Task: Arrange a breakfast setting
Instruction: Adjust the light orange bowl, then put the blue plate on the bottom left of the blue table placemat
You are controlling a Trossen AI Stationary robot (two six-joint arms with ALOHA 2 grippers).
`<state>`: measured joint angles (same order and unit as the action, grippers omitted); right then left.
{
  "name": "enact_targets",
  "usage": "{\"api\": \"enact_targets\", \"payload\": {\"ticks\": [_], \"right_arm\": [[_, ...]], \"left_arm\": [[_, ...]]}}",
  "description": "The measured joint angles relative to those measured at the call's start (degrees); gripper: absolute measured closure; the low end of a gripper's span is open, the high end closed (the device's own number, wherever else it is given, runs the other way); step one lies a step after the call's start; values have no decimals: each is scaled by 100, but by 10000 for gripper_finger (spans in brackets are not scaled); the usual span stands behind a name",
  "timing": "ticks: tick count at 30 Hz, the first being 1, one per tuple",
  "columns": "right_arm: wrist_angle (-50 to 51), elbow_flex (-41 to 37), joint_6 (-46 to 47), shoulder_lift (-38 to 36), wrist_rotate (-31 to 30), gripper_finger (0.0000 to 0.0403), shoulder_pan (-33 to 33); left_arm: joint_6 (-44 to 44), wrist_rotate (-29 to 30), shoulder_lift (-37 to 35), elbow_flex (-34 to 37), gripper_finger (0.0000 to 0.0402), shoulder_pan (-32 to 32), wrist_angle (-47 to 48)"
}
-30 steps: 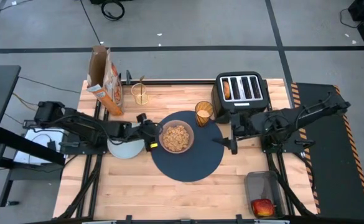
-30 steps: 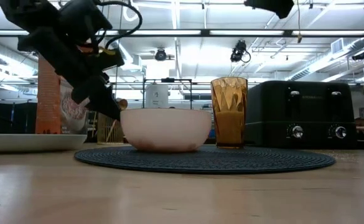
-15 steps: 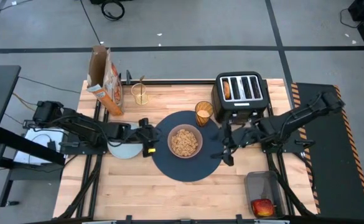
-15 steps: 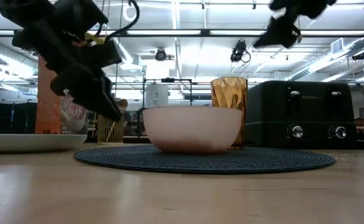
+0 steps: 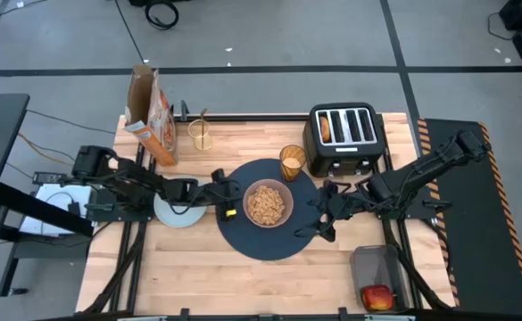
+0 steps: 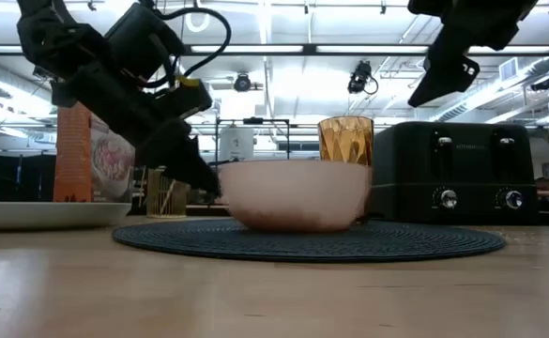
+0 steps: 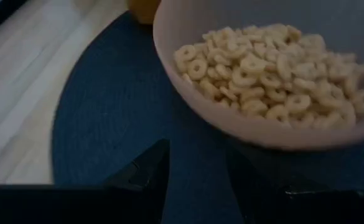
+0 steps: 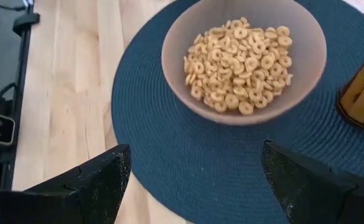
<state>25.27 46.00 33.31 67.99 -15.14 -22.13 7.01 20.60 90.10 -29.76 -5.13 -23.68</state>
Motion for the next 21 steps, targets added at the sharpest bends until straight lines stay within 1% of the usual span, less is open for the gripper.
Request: {"api": "enact_targets", "payload": {"ticks": [4, 8, 10, 12, 14, 16, 18, 21], "right_arm": [[61, -2, 18, 0, 13, 43, -9], [64, -2, 18, 0, 19, 44, -8], [68, -2, 17, 1, 17, 44, -7], [56, -2, 14, 2, 17, 44, -7], [27, 0, 8, 24, -7, 44, -7], [-20, -2, -58, 34, -24, 44, 13], [-111, -2, -187, 69, -62, 44, 45], [-332, 0, -404, 125, -191, 44, 66]], "left_arm": [[-16, -11, 31, 2, 240, -84, 59], [123, -7, -109, -5, 240, -204, 413], [454, -15, -374, -171, 240, -343, 1334], [1104, -99, -724, -549, 240, -535, 2685], [2020, -282, -1017, -1016, 240, -772, 4124], [3159, -495, -1128, -1376, 240, -1021, 5330], [4103, -576, -1130, -1580, 240, -1230, 6043], [5013, -580, -1020, -1601, 240, -1430, 6567]]}}
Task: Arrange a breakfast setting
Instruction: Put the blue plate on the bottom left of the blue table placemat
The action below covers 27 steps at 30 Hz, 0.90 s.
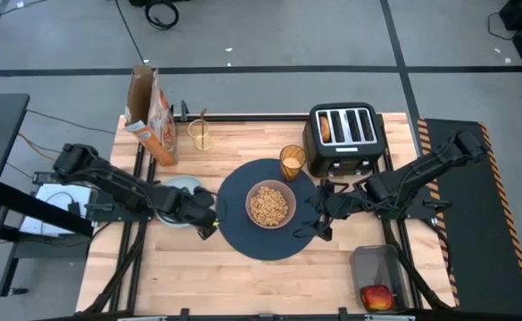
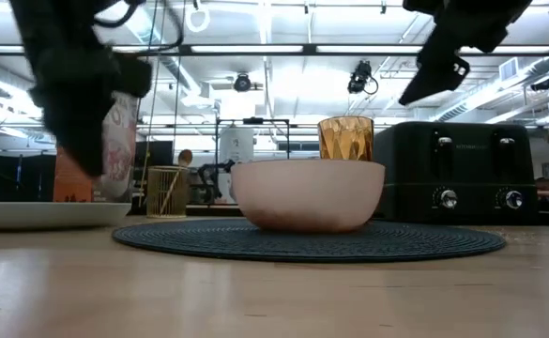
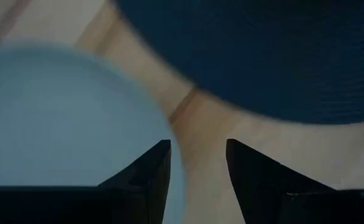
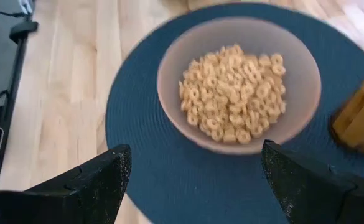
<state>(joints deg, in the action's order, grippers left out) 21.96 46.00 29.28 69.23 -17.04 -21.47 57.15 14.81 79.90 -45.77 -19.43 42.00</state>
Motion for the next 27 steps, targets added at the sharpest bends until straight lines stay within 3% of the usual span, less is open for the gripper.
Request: {"api": "enact_targets", "payload": {"ticks": [5, 11, 18, 21, 27], "right_arm": [[-219, -2, -272, 70, 40, 44, 28], [-355, -2, -354, 100, 161, 44, 32], [-435, -2, -400, 92, 171, 44, 32], [-443, 0, -519, 92, 177, 44, 34], [-298, 0, -786, 92, 213, 44, 76]], "left_arm": [[702, -2, 211, 249, 240, -82, 24], [790, -309, 651, 397, 247, -71, -93], [360, -439, 800, 332, 337, -151, -265], [256, -454, 784, 160, 382, -253, -58], [-10, -368, 784, -859, 384, -941, 711]]}}
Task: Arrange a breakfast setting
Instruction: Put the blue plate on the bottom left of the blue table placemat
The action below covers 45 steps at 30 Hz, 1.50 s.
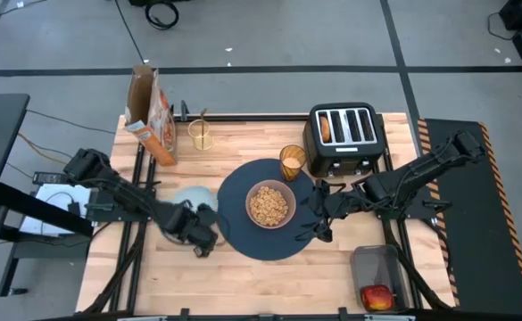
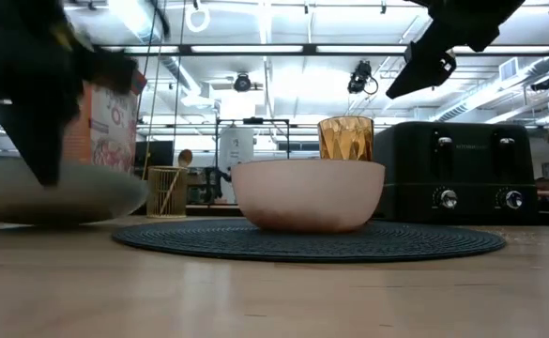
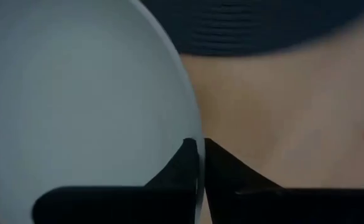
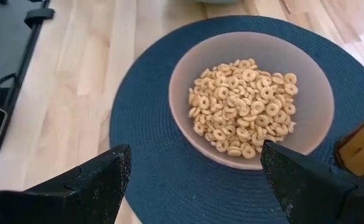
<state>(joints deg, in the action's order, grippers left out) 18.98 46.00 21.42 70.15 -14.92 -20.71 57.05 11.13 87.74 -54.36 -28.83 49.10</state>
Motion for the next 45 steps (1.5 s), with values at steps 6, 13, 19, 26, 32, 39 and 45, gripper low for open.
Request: {"api": "enact_targets", "payload": {"ticks": [6, 13, 19, 26, 32, 39, 45], "right_arm": [[143, 0, -18, 0, 4, 44, 22], [155, 0, -1, 0, 4, 44, 22], [110, -1, 10, -2, 4, 44, 22], [118, -1, 143, -2, 4, 44, 22], [128, -1, 154, -2, 4, 44, 22], [867, 2, 590, 526, -3, 44, 67], [797, 0, 515, 1539, -82, 44, 244]], "left_arm": [[-2087, 542, 0, -651, 388, -1036, -103], [-3581, 676, 244, -448, 388, -1344, -499], [-4615, 436, 843, -449, 386, -1176, -1266], [-5196, 558, 1062, -451, 385, -1107, -1824], [-5165, 519, 1054, -451, 368, -1112, -1831], [-4826, 498, 1056, -451, 337, -1115, -1794], [-4560, 352, 969, -451, 316, -1113, -1747]]}}
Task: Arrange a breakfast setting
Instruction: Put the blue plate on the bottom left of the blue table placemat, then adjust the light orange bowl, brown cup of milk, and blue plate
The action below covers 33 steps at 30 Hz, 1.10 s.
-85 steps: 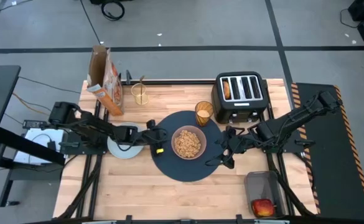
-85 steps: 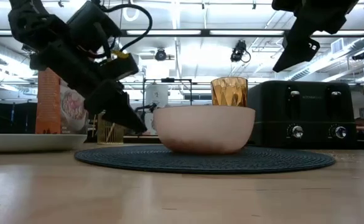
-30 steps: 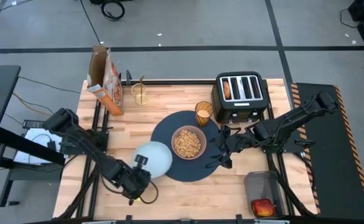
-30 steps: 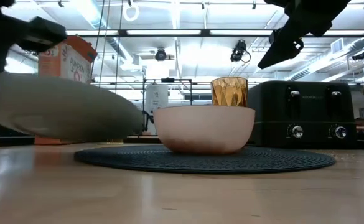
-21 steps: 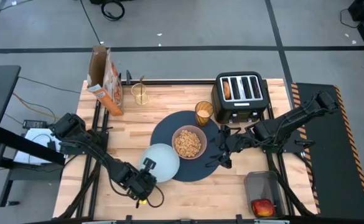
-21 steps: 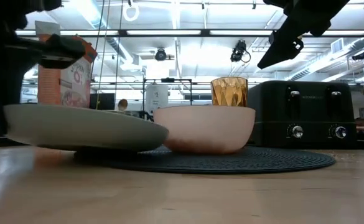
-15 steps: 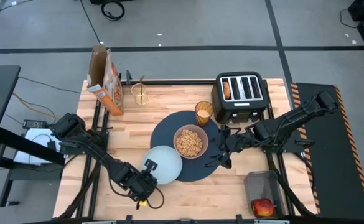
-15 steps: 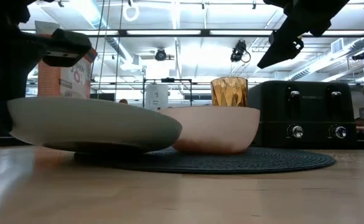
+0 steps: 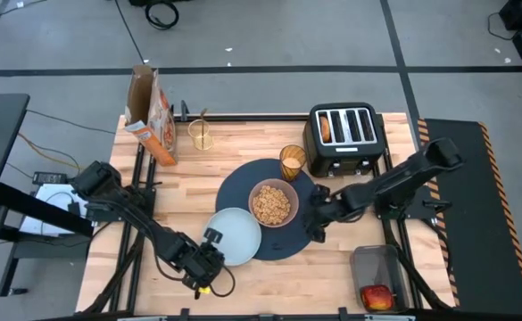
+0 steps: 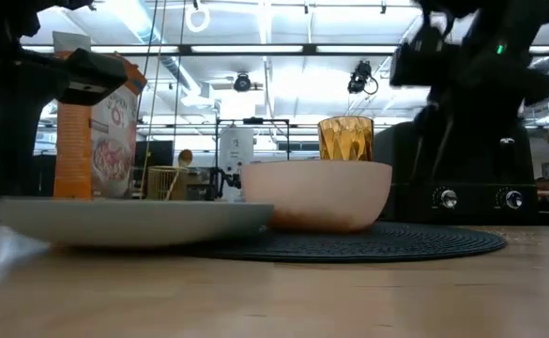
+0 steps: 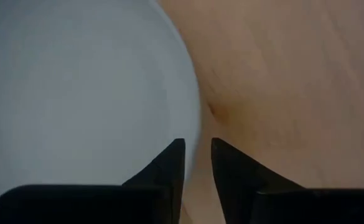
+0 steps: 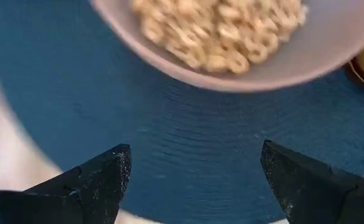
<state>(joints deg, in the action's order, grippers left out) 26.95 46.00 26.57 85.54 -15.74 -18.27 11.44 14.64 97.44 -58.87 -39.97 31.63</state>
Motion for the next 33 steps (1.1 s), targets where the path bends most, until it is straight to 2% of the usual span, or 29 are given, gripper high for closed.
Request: {"api": "enact_targets", "payload": {"ticks": [3, 8, 14, 18, 21, 24, 28, 33], "right_arm": [[-145, -2, -1, 255, -218, 44, 154], [-816, 0, -299, 330, -242, 44, 367], [-1141, 0, -530, 299, -251, 44, 545], [-129, 287, -618, -86, -112, 44, 538], [1036, 1010, -963, -499, -365, 44, 469], [1725, 1795, -1558, -769, -588, 46, 575], [2211, 2574, -2449, -769, -386, 56, 1153], [2757, 3206, -3167, -174, 147, 77, 2064]], "left_arm": [[314, -166, -147, 0, 309, -11, 23], [1069, -460, -636, 0, 306, -13, 437], [1601, -100, -1117, 0, 306, -44, 524], [1642, 140, -1175, 0, 306, -76, 533], [1607, 320, -1175, 0, 306, -66, 528], [1617, 425, -1171, 0, 306, 52, 548], [1852, 63, -1168, 143, 306, 203, 568], [2492, -447, -1160, 455, 306, 246, 618]]}}
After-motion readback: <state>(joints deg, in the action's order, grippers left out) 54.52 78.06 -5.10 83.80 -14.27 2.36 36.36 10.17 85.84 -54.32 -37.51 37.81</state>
